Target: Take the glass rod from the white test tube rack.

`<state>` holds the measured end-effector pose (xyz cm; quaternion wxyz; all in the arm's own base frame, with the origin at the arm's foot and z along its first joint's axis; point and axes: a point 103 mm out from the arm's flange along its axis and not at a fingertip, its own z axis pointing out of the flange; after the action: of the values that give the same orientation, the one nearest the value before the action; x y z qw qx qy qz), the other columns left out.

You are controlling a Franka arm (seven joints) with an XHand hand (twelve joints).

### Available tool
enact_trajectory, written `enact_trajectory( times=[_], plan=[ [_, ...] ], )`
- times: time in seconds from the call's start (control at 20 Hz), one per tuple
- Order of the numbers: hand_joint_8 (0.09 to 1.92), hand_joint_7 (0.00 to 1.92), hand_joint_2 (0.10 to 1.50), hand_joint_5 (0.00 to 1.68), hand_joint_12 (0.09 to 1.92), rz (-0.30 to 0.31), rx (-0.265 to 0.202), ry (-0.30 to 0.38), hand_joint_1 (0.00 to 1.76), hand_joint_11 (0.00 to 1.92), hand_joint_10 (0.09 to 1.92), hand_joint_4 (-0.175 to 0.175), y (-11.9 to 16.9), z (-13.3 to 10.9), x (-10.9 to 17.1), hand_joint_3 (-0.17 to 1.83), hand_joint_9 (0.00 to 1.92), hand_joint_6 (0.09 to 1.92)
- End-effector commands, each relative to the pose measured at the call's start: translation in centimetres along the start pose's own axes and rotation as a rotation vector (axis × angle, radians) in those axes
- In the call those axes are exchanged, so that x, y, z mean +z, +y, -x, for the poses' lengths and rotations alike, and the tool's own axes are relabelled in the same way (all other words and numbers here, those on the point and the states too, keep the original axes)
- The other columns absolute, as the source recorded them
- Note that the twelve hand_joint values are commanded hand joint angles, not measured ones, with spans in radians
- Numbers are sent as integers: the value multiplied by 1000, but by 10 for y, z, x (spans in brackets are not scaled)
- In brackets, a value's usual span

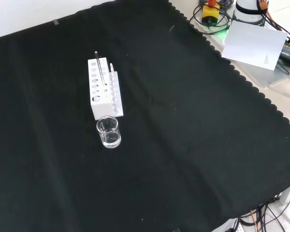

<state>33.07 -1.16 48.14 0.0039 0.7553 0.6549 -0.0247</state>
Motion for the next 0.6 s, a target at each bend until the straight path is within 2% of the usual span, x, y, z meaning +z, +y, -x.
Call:
enact_trajectory(
  times=[0.05,0.25,0.4,0.5,0.6],
  plan=[
    [673,0,991,104,1239,-10,-41,-4,511,0,838,-119,40,-5,-2,507,69,87],
    [781,0,985,120,1291,9,-98,32,513,0,854,-120,60,-13,3,520,132,87],
    [831,10,983,128,1321,22,-121,59,515,0,861,-123,73,-16,8,528,181,87],
    [849,15,984,132,1341,34,-158,81,515,0,865,-124,78,-12,20,531,211,87],
    [861,22,985,137,1356,30,-171,87,516,0,867,-125,85,-13,29,534,236,87]
  ],
)
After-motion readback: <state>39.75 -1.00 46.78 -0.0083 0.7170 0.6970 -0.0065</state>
